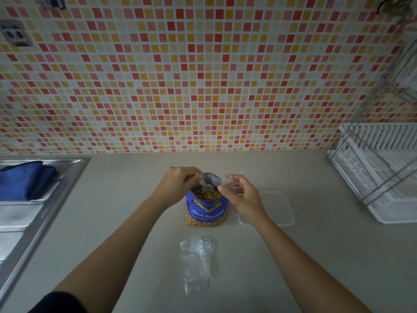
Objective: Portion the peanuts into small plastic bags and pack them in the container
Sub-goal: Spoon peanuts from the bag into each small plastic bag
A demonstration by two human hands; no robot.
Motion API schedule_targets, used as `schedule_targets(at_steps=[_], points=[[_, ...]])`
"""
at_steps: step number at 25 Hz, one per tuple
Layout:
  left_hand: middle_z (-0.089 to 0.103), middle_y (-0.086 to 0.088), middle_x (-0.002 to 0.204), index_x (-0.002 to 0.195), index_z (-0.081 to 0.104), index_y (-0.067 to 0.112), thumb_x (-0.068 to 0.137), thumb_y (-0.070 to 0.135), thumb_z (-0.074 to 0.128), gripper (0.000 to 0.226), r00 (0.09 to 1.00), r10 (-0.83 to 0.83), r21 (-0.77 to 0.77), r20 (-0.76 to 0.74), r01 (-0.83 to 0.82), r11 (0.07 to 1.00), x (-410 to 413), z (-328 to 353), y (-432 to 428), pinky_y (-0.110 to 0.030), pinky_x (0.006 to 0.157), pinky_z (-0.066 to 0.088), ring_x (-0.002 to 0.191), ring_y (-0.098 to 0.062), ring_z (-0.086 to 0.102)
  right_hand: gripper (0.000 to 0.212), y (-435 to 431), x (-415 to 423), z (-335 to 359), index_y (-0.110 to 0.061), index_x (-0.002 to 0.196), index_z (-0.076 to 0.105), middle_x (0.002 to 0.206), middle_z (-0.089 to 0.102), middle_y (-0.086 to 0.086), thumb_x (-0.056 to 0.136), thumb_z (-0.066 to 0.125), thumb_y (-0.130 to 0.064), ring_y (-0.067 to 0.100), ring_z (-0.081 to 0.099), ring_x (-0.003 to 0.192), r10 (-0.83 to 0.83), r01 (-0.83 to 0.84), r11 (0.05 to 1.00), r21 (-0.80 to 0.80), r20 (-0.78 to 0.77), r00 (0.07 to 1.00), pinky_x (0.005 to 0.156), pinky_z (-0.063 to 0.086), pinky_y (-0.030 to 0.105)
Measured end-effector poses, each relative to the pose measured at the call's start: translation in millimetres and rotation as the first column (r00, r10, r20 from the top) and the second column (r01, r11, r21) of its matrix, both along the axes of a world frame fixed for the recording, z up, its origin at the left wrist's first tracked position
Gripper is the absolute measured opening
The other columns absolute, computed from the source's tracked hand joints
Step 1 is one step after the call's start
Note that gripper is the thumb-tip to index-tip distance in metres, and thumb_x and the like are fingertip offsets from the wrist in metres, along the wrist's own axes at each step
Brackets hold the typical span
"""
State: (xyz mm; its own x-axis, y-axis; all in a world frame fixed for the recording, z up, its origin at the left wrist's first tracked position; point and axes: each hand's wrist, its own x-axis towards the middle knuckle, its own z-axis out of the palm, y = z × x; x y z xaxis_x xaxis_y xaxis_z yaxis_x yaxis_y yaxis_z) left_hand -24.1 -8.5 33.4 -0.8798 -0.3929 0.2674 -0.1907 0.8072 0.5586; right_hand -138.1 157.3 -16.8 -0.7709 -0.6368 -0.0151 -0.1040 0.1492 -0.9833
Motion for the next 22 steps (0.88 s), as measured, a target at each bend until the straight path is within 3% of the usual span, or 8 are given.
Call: schedule_targets(at_steps=[2,4,6,9,11,13,17,22], points=[[0.071,-0.011,0.074,0.087,0.07,0.004,0.091,0.016,0.054,0.021,0.988,0.155,0.08,-0.01,-0.154,0.985,-7,-11,1,-0.014,0.059,0.043,0.063,-0.021,0.059,0.038,3,0,-3,-0.027,0.108,0.057,0.094,0.065,-0.015,0.074,0.074,-0.037,0.003,0.062,0.091,0.029,-0.029,0.999,0.036,-0.003,1.0,0.066,0.047,0.008],[0.07,-0.018,0.073,0.083,0.068,-0.001,0.09,0.016,0.051,0.025,0.949,0.313,0.158,0.047,-0.316,0.935,-13,-17,4,-0.033,0.066,0.051,0.069,-0.032,0.063,0.036,4,0,-4,-0.03,0.106,0.057,0.094,0.067,-0.013,0.075,0.073,-0.037,0.004,0.063,0.09,0.047,-0.047,0.998,0.041,0.001,0.999,0.066,0.047,0.011],[0.069,-0.02,0.072,0.079,0.067,-0.004,0.089,0.015,0.05,0.027,0.924,0.375,0.222,0.079,-0.383,0.897,-17,-21,5,-0.04,0.07,0.053,0.071,-0.035,0.064,0.035,4,0,-4,-0.032,0.104,0.057,0.095,0.068,-0.011,0.075,0.074,-0.038,0.006,0.064,0.089,0.057,-0.057,0.998,0.032,0.009,0.998,0.067,0.047,0.016],[0.07,-0.019,0.074,0.079,0.068,-0.004,0.089,0.013,0.049,0.028,0.884,0.456,0.297,0.099,-0.464,0.835,-15,-23,5,-0.033,0.065,0.05,0.073,-0.034,0.064,0.037,5,-1,-2,-0.032,0.106,0.056,0.097,0.068,-0.007,0.074,0.073,-0.039,0.008,0.064,0.087,0.074,-0.075,0.996,0.038,0.033,0.997,0.064,0.047,0.019],[0.07,-0.017,0.076,0.083,0.068,-0.003,0.09,0.013,0.048,0.026,0.896,0.436,0.306,0.087,-0.44,0.844,-13,-24,7,-0.026,0.06,0.045,0.071,-0.029,0.061,0.038,6,-2,-3,-0.035,0.105,0.055,0.101,0.068,-0.005,0.073,0.073,-0.044,0.009,0.064,0.09,0.08,-0.082,0.996,0.037,0.047,0.996,0.064,0.048,0.02],[0.07,-0.018,0.077,0.084,0.068,-0.001,0.09,0.013,0.048,0.026,0.89,0.45,0.327,0.08,-0.45,0.831,-11,-26,9,-0.029,0.063,0.046,0.073,-0.031,0.061,0.04,7,-2,-4,-0.035,0.106,0.055,0.104,0.067,-0.005,0.071,0.073,-0.046,0.01,0.064,0.094,0.081,-0.083,0.996,0.035,0.055,0.995,0.066,0.048,0.017],[0.069,-0.021,0.079,0.077,0.067,0.003,0.09,0.017,0.049,0.026,0.782,0.605,0.512,0.15,-0.585,0.629,-9,-34,2,-0.045,0.077,0.056,0.08,-0.035,0.066,0.041,7,-3,-3,-0.028,0.112,0.054,0.104,0.067,-0.007,0.076,0.072,-0.038,0.008,0.065,0.094,0.084,-0.087,0.996,0.028,0.083,0.993,0.063,0.049,0.012],[0.061,-0.009,0.066,0.069,0.064,0.011,0.091,0.016,0.05,0.027,0.793,0.584,0.736,0.172,-0.498,0.458,-6,-32,6,-0.038,0.077,0.053,0.069,-0.023,0.057,0.038,8,-3,0,-0.02,0.114,0.054,0.102,0.065,-0.007,0.08,0.07,-0.025,0.008,0.063,0.09,0.082,-0.079,0.997,-0.024,0.166,0.983,0.059,0.048,0.009]])
